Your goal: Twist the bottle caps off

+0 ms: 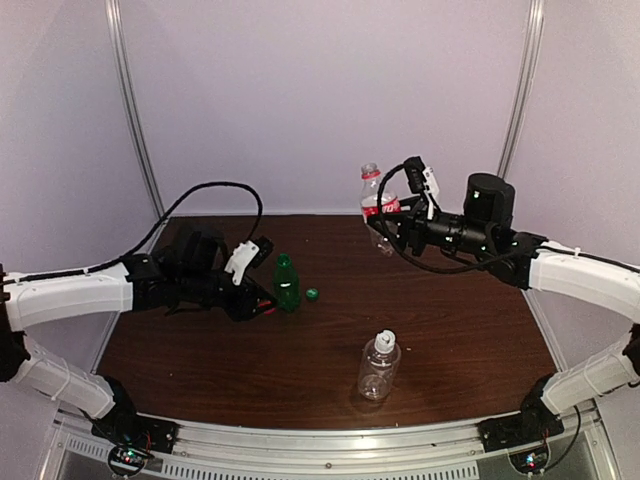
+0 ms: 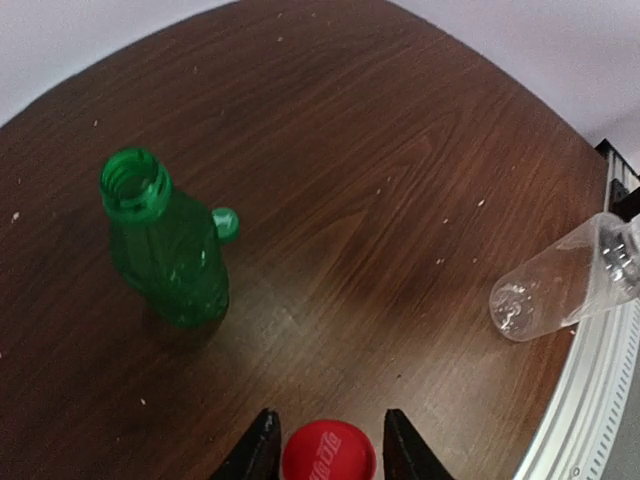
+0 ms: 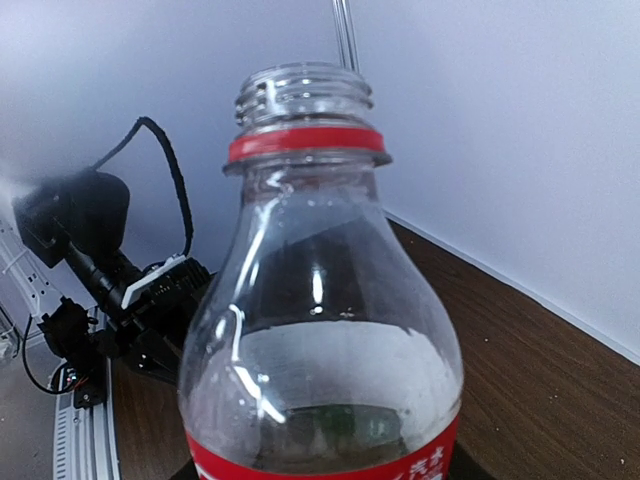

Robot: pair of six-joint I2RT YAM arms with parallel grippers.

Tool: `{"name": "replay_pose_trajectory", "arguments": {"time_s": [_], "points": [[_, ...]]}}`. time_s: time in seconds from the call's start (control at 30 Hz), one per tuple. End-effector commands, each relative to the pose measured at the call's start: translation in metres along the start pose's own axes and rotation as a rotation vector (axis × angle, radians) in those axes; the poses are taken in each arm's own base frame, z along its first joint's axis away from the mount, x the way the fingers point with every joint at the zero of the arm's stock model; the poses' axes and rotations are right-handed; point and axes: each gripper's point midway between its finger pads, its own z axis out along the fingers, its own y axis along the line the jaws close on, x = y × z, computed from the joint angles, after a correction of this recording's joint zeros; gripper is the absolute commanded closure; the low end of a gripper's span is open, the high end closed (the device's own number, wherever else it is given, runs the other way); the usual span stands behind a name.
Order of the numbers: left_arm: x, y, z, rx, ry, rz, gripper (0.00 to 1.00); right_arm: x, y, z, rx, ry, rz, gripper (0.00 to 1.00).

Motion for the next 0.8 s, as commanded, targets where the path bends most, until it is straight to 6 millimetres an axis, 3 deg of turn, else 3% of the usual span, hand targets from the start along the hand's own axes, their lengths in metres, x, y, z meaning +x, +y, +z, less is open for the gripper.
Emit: {"name": "replay_pose_trajectory", "arguments": {"time_s": [0.0,0.13,0.4,0.63,0.77], "points": [[0.037,0.025,0.012,-0.115,0.007,-0.079,0.63,-0.007,0.003,0.007,-0.043,-0.029,0.021,0.53],[0.071,0.040,0.027,-0.171,0.034,-0.141,0.63,-0.002,0.001,0.013,-0.052,-0.014,0.035,0.53],[0.083,0.048,0.039,-0.196,0.010,-0.166,0.63,0.008,-0.001,0.015,-0.048,0.011,0.044,0.53],[0.071,0.040,0.028,-0.160,-0.041,-0.160,0.55,0.020,0.001,0.013,-0.063,0.033,0.049,0.53],[0.040,0.025,0.009,-0.098,-0.134,-0.138,0.45,0.028,0.020,0.013,-0.175,0.055,0.044,0.51]]}}
